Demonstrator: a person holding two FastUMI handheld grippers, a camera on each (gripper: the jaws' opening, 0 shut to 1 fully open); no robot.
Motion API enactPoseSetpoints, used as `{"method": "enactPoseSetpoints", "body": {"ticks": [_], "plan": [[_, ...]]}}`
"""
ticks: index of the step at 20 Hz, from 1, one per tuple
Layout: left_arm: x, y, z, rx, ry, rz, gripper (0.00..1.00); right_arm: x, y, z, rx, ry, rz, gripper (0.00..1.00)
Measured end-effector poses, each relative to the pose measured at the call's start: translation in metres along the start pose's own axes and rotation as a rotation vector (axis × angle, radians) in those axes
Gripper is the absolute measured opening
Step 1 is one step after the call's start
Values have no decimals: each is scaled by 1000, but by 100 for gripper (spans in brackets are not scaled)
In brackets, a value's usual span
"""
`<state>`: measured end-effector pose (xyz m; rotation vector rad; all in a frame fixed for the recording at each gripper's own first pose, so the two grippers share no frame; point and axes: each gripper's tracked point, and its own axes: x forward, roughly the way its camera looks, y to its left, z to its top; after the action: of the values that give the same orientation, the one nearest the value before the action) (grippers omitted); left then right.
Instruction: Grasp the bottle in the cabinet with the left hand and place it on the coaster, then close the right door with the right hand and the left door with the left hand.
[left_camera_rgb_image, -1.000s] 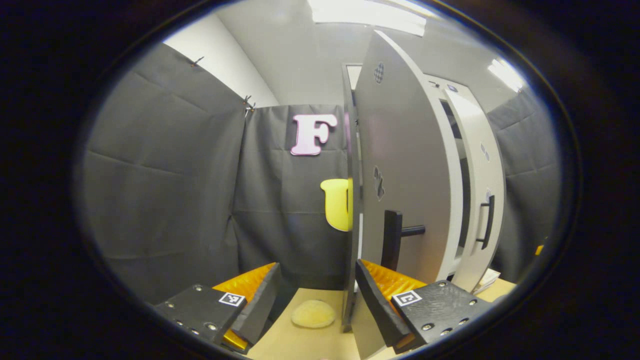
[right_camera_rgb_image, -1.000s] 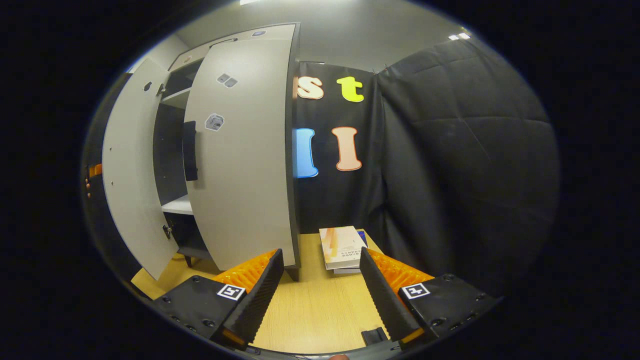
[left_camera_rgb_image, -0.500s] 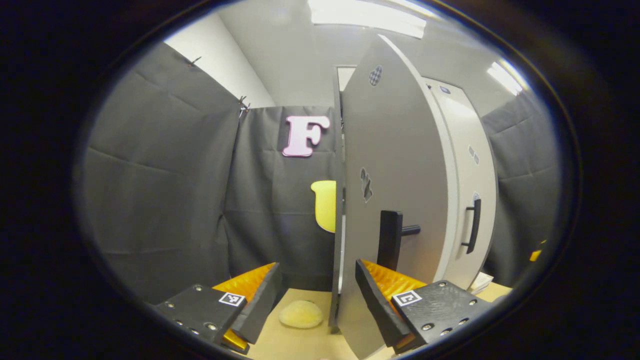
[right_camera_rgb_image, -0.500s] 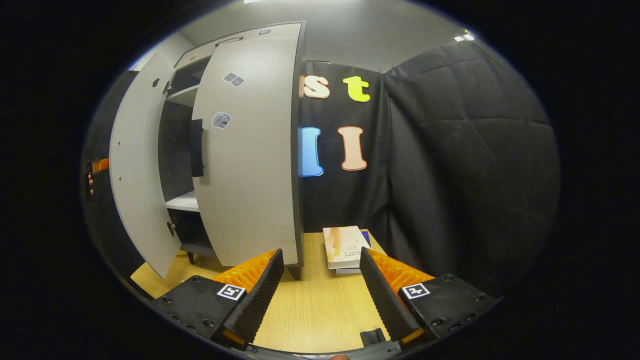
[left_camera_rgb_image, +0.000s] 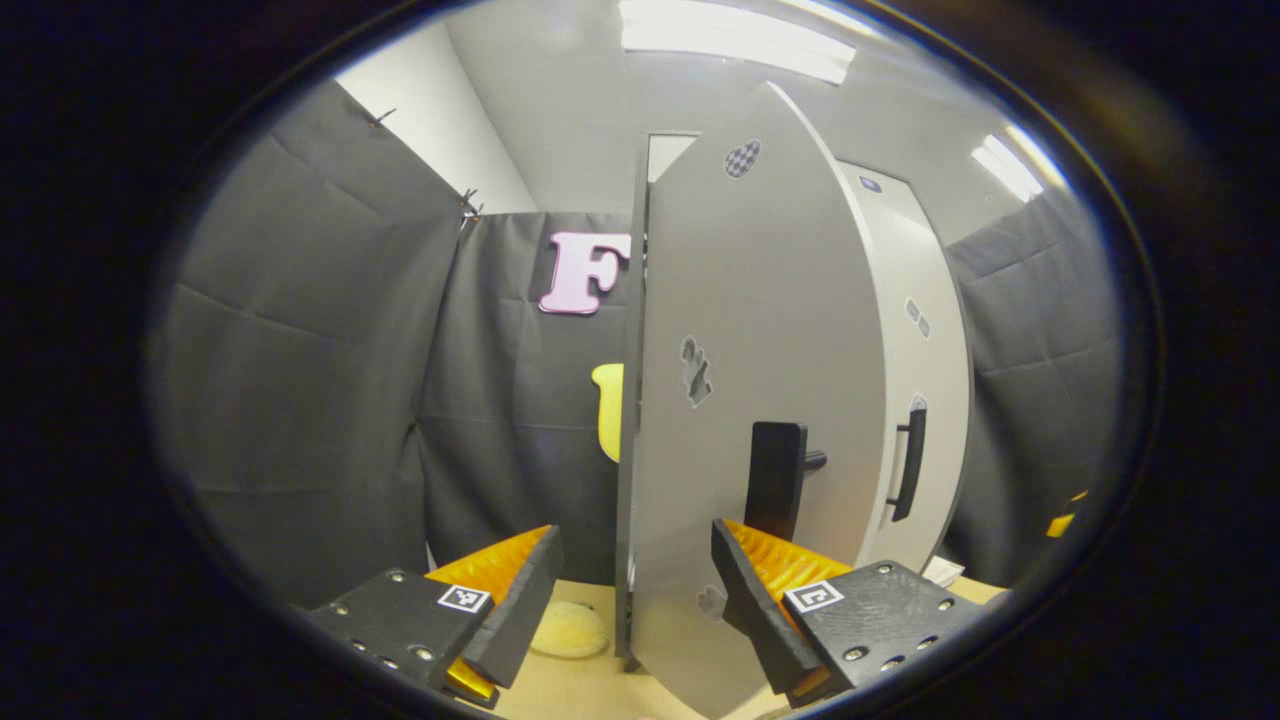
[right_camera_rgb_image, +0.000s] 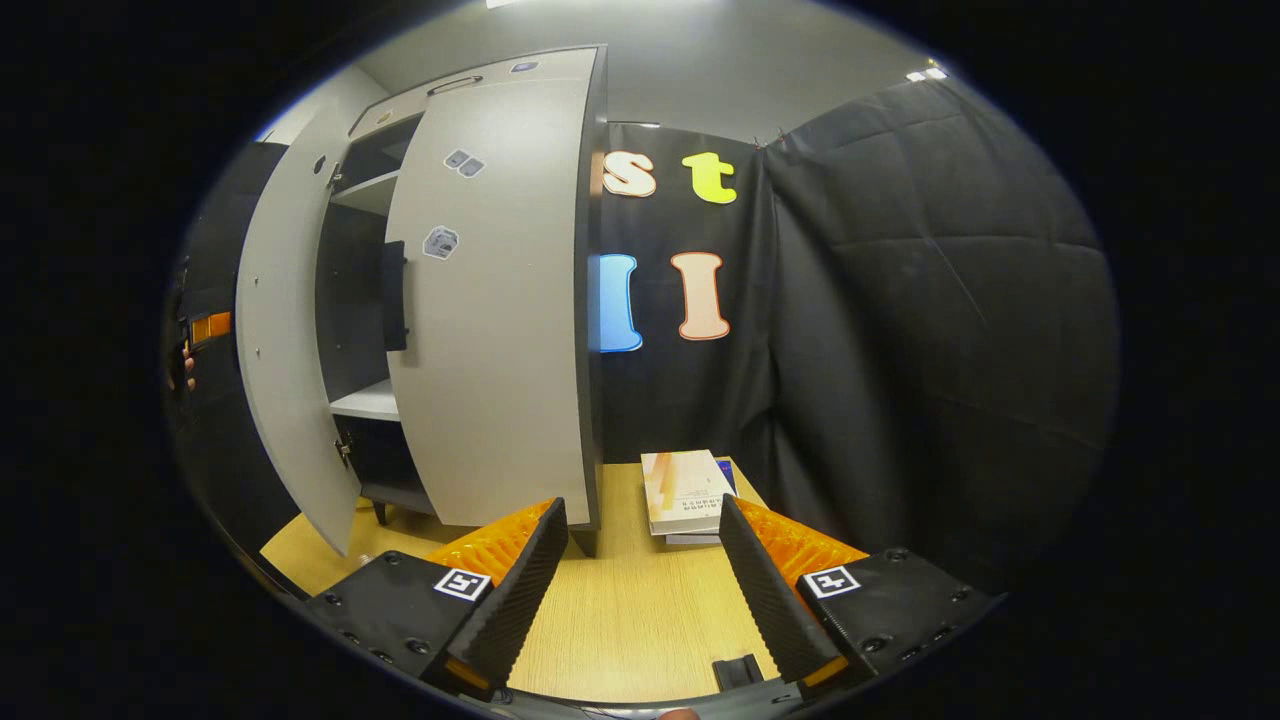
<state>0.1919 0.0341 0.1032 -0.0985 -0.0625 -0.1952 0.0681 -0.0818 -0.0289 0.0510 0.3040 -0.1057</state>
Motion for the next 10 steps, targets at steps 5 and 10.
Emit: {"method": "enactPoseSetpoints", "body": {"ticks": [5,10], "plan": [[13,-27,-2,9,-11,-30,89,-6,-12,-2,8,2,-22,98],[33,-67,-14,-1,-1,-99,90,-15,-26,-7,14,11,-50,97]]}}
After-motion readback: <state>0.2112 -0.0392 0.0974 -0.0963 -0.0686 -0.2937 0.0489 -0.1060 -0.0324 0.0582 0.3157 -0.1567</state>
